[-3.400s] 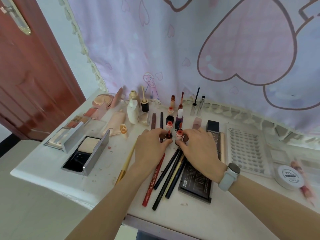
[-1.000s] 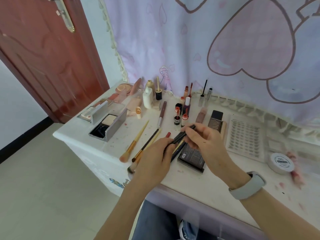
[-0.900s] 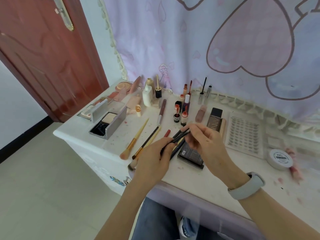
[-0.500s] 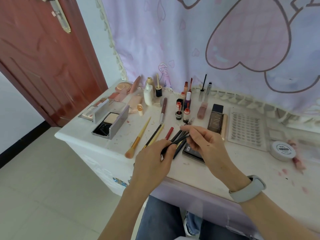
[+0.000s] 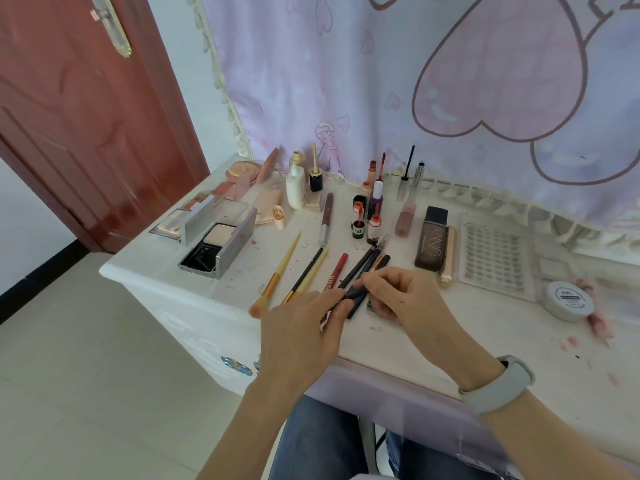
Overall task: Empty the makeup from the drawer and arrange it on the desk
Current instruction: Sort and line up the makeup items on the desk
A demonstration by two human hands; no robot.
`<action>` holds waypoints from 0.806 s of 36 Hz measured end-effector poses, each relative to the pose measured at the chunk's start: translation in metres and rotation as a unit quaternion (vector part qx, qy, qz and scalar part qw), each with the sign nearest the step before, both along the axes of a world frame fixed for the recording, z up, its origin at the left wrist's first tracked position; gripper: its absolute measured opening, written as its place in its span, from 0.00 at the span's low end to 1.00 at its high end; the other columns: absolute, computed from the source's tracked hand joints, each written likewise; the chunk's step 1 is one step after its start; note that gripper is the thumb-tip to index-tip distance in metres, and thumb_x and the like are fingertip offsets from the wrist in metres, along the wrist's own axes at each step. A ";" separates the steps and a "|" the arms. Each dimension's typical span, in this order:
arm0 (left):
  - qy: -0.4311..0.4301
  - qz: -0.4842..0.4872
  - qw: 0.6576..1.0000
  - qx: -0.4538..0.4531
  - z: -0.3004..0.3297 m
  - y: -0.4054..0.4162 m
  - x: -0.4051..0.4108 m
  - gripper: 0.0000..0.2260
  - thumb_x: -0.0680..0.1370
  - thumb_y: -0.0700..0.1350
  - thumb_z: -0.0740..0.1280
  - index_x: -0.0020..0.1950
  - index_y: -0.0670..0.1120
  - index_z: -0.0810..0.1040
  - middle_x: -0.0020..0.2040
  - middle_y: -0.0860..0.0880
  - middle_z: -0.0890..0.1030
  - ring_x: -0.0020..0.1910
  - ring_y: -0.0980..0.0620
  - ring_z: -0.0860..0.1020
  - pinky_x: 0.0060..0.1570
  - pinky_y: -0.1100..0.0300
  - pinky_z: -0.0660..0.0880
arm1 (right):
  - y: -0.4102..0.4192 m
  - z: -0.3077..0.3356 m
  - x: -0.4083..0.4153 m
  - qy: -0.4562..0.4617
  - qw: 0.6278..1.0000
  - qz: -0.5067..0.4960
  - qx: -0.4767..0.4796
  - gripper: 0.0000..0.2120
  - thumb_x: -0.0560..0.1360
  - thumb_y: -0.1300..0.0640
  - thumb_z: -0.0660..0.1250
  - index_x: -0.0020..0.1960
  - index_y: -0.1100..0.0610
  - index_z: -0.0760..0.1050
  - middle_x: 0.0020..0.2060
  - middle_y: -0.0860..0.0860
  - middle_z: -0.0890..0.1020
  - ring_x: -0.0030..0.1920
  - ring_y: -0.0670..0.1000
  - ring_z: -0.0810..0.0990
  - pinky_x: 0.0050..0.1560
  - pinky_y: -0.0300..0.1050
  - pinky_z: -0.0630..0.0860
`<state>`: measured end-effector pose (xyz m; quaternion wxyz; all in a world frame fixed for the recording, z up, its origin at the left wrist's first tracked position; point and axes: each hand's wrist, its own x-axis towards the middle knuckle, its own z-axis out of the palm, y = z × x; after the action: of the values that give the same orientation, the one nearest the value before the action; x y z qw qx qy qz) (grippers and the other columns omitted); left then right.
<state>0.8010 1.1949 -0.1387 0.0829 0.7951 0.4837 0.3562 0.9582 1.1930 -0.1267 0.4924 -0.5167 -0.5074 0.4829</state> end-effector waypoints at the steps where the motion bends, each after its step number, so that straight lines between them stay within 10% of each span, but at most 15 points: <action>1: -0.004 -0.003 1.000 -0.001 -0.001 0.000 -0.001 0.12 0.76 0.53 0.61 0.46 0.50 0.84 0.30 0.55 0.80 0.26 0.56 0.75 0.24 0.59 0.72 | 0.001 -0.001 -0.001 -0.010 1.000 -0.001 0.003 0.08 0.77 0.58 0.63 0.43 0.59 0.80 0.23 0.48 0.71 0.26 0.45 0.65 0.29 0.35 0.64; 15: -0.021 0.041 0.987 -0.157 -0.001 0.023 -0.015 0.28 0.65 0.75 0.53 0.51 0.61 0.80 0.25 0.58 0.73 0.30 0.62 0.72 0.27 0.71 0.62 | 0.022 0.015 0.012 -0.154 0.981 0.026 0.118 0.10 0.77 0.59 0.62 0.41 0.47 0.77 0.24 0.44 0.72 0.25 0.42 0.66 0.26 0.33 0.63; 22: -0.121 0.024 0.959 -0.256 0.005 0.036 -0.036 0.17 0.80 0.41 0.56 0.67 0.52 0.71 0.39 0.56 0.74 0.33 0.66 0.73 0.32 0.73 0.68 | 0.038 0.017 0.041 -0.067 0.987 -0.109 0.100 0.08 0.77 0.63 0.61 0.51 0.56 0.79 0.31 0.47 0.76 0.31 0.43 0.71 0.33 0.33 0.70; 29: -0.070 0.101 0.967 -0.225 -0.008 0.037 -0.028 0.15 0.78 0.42 0.63 0.63 0.51 0.74 0.40 0.57 0.75 0.39 0.65 0.72 0.38 0.79 0.67 | 0.041 -0.001 0.036 -0.078 0.988 -0.124 0.054 0.10 0.76 0.66 0.62 0.44 0.52 0.76 0.36 0.50 0.80 0.31 0.39 0.76 0.34 0.29 0.72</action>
<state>0.7726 1.2318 -0.1467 0.2566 0.6764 0.6221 0.2992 0.9942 1.2336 -0.1275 0.5342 -0.5848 -0.5015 0.3481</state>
